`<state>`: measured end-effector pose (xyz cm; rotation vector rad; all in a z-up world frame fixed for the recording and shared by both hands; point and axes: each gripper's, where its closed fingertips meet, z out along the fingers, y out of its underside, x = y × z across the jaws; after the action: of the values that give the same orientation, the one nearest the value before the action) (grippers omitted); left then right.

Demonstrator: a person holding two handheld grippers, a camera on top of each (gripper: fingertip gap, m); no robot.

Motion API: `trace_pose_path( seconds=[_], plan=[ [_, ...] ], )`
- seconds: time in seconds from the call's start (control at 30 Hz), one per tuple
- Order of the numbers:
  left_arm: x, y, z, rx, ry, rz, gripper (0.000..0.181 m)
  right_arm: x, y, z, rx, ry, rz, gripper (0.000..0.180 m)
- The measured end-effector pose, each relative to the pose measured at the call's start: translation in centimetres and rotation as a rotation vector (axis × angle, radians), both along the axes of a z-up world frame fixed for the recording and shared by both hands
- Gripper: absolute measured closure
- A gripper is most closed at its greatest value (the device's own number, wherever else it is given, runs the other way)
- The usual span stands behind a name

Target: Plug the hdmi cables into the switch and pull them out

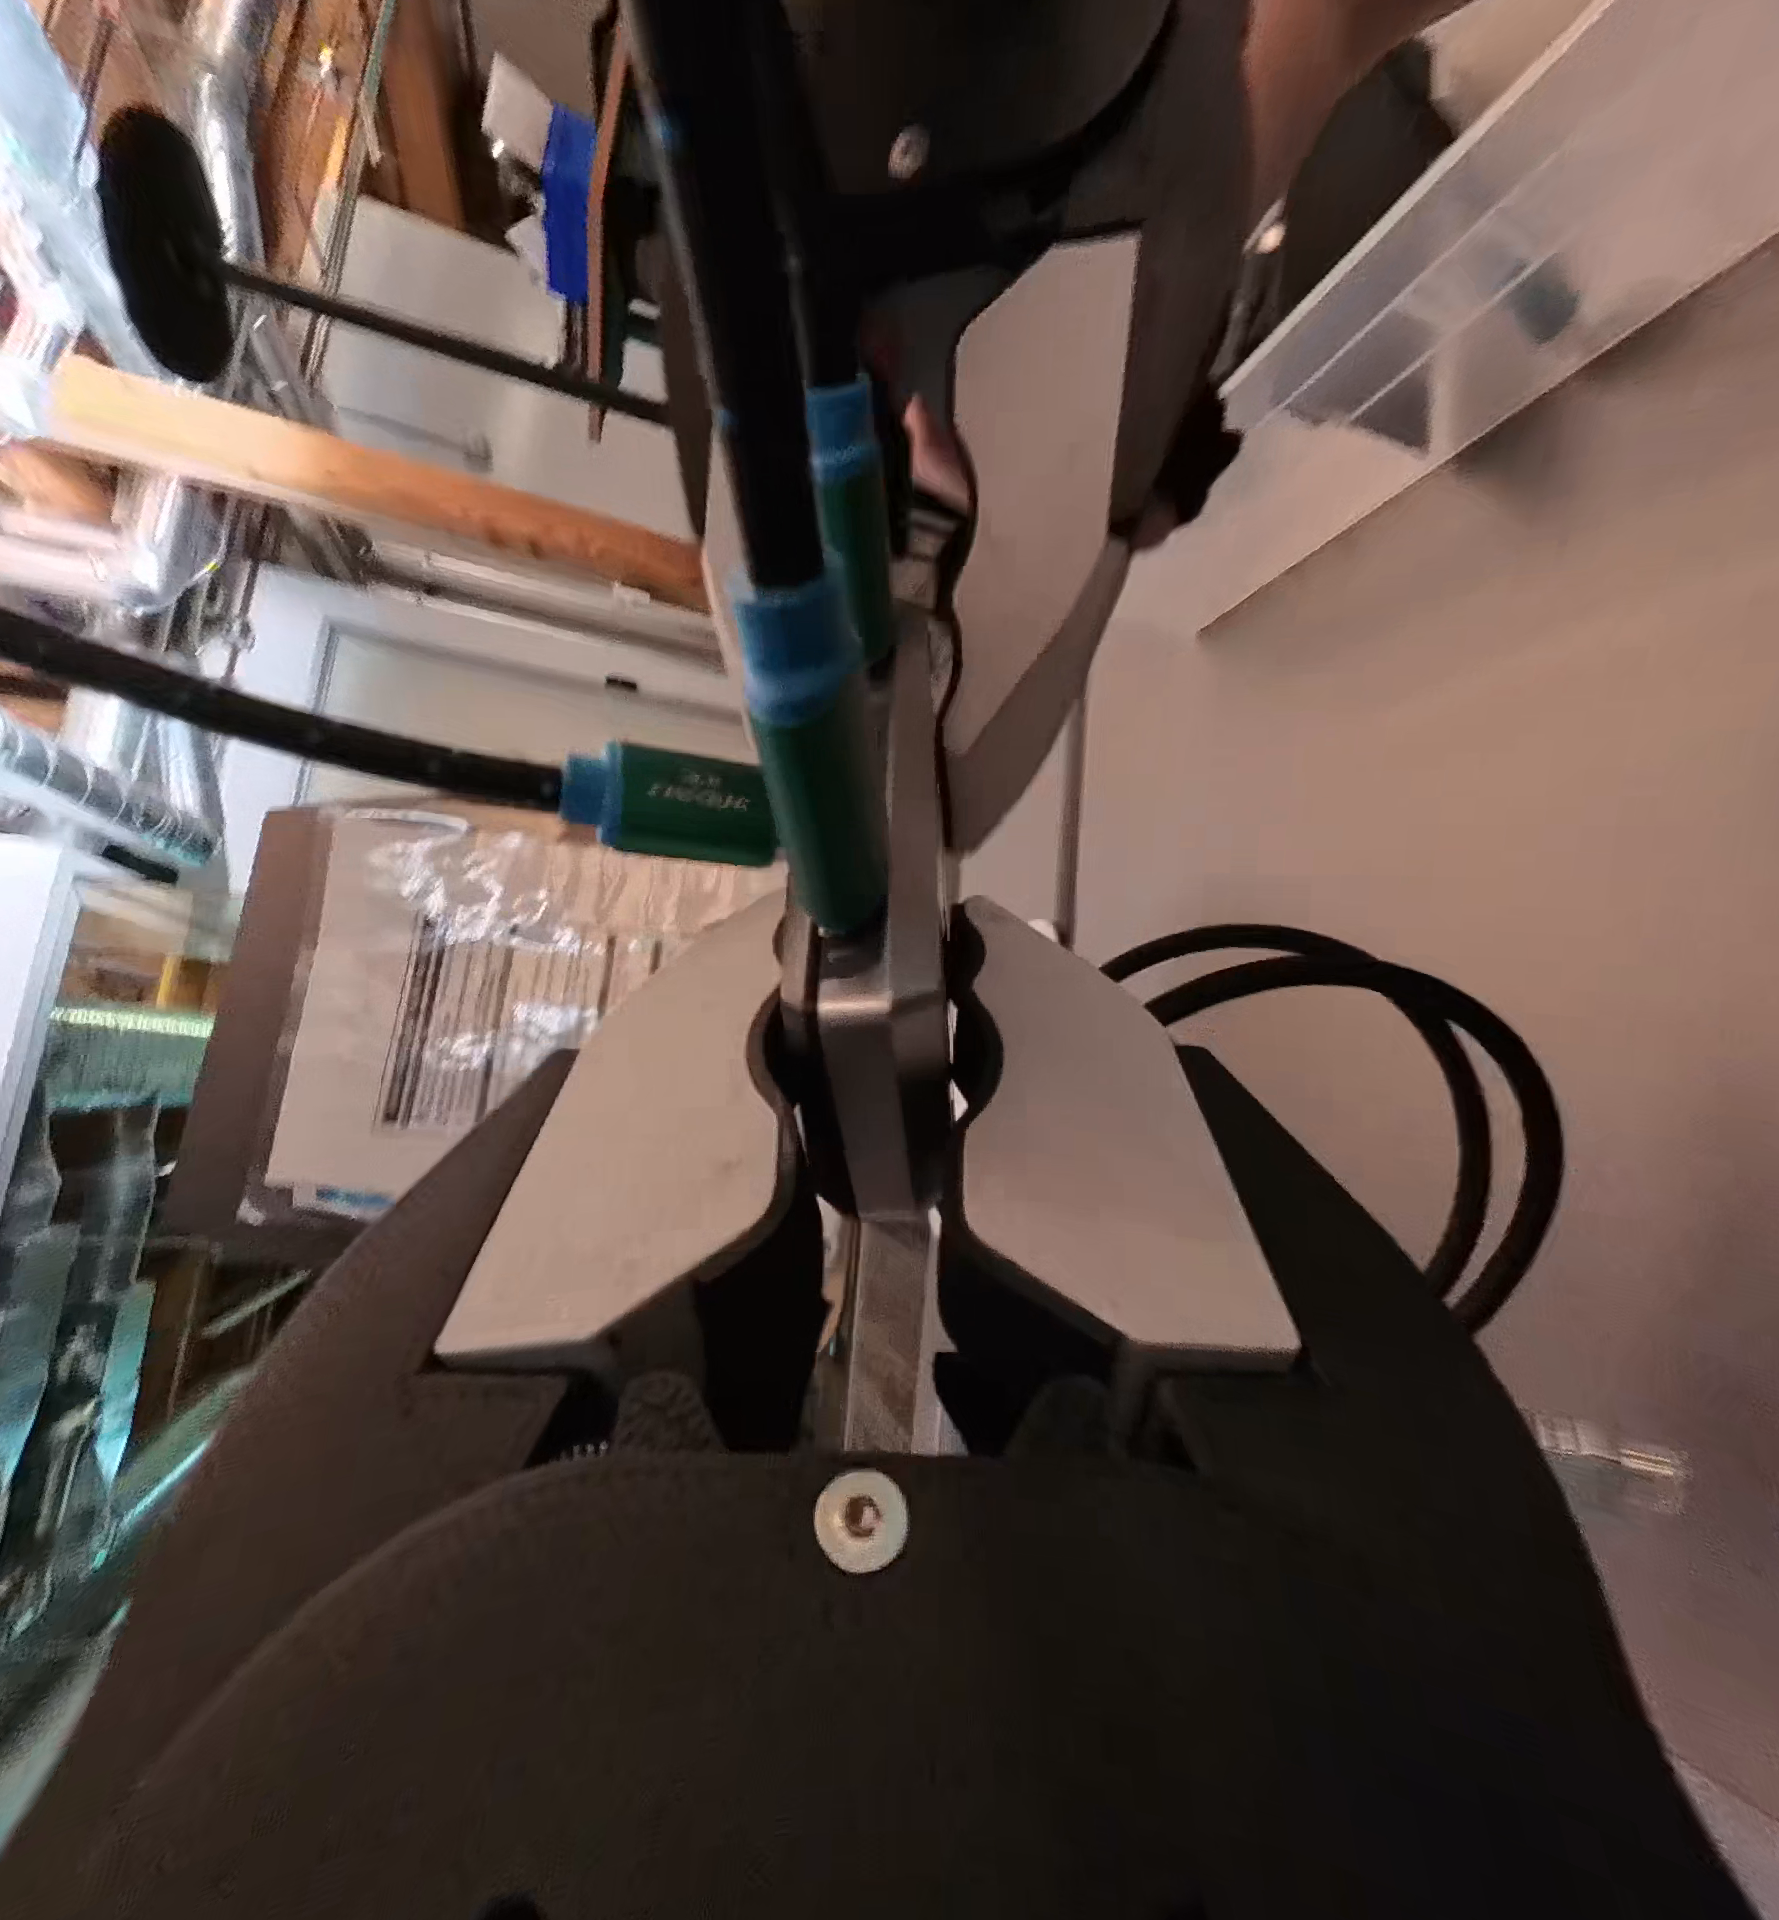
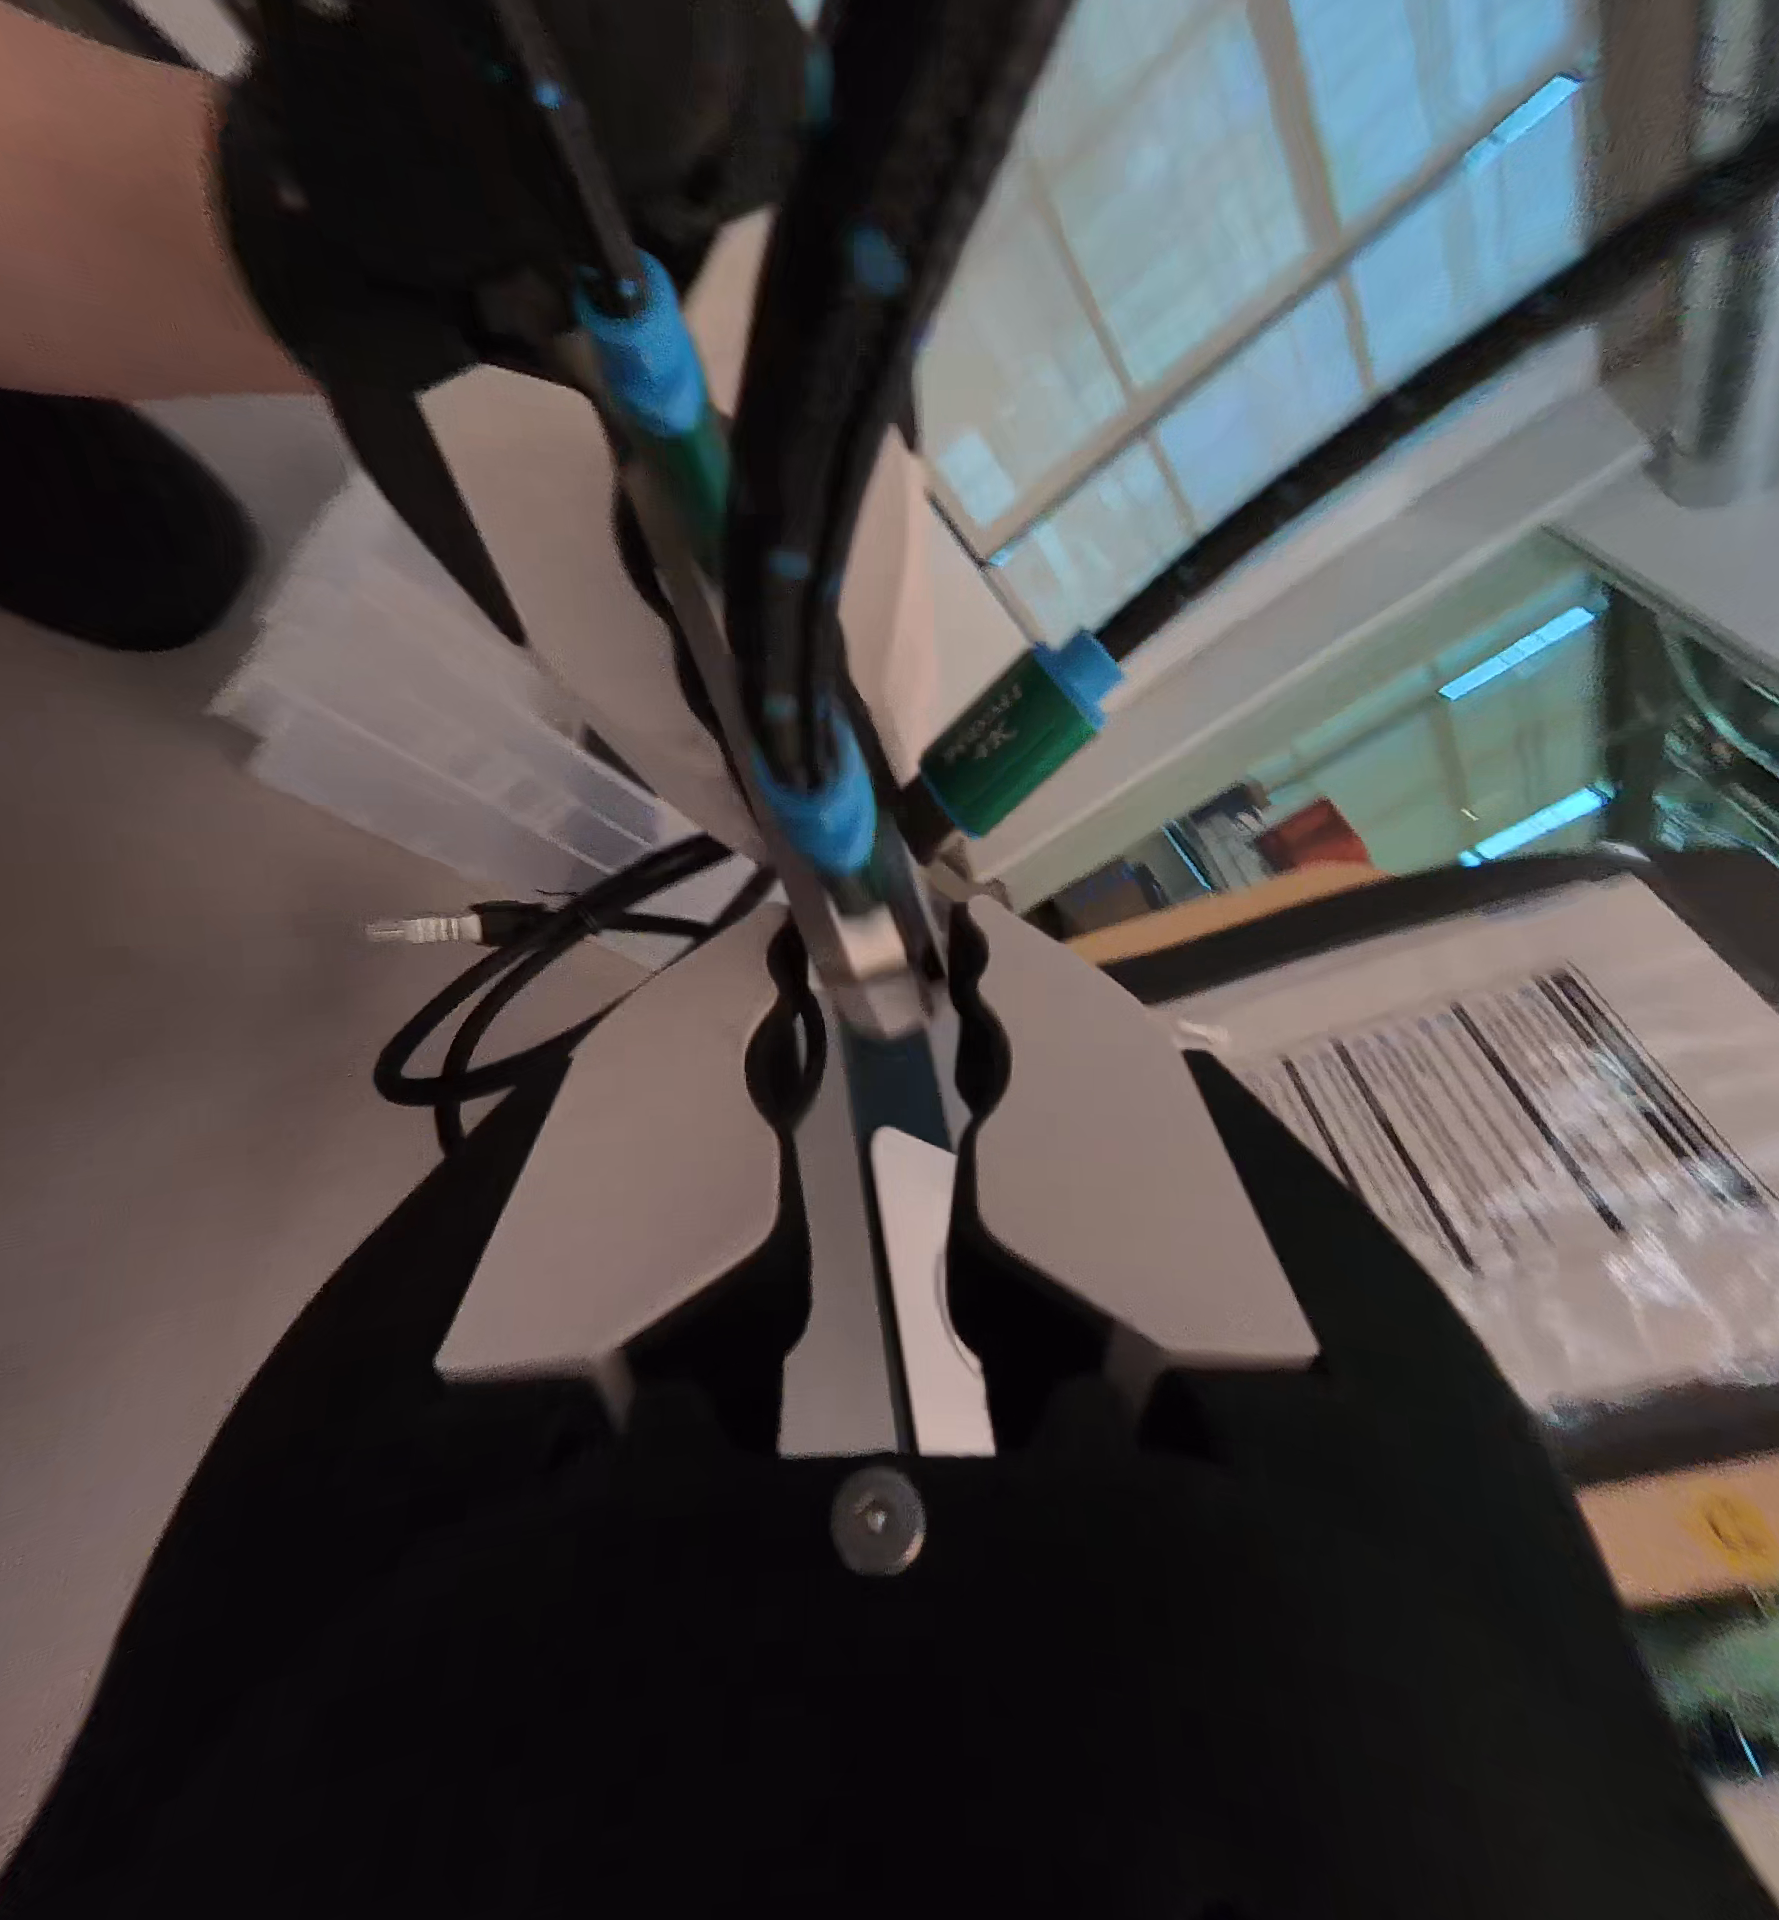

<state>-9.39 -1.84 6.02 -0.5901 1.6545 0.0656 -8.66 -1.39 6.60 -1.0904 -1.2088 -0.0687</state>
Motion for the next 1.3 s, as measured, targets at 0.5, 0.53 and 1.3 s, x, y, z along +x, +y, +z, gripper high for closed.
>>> trace_pose_path(
  seconds=[0.5,0.53,1.3],
  plan=[
    [-3.8,7.3,3.5,0.072,-0.157,0.324,0.158,-4.3,-1.4,4.8,-0.179,0.241,-0.126,0.154],
    [-3.7,7.3,3.4,0.072,-0.153,0.331,0.158,-4.7,-0.9,4.8,-0.205,0.289,-0.141,0.152],
    [-1.9,7.3,2.2,0.094,-0.143,0.386,0.158,-5.0,1.6,3.6,-0.363,0.513,-0.246,0.158]
  ],
)
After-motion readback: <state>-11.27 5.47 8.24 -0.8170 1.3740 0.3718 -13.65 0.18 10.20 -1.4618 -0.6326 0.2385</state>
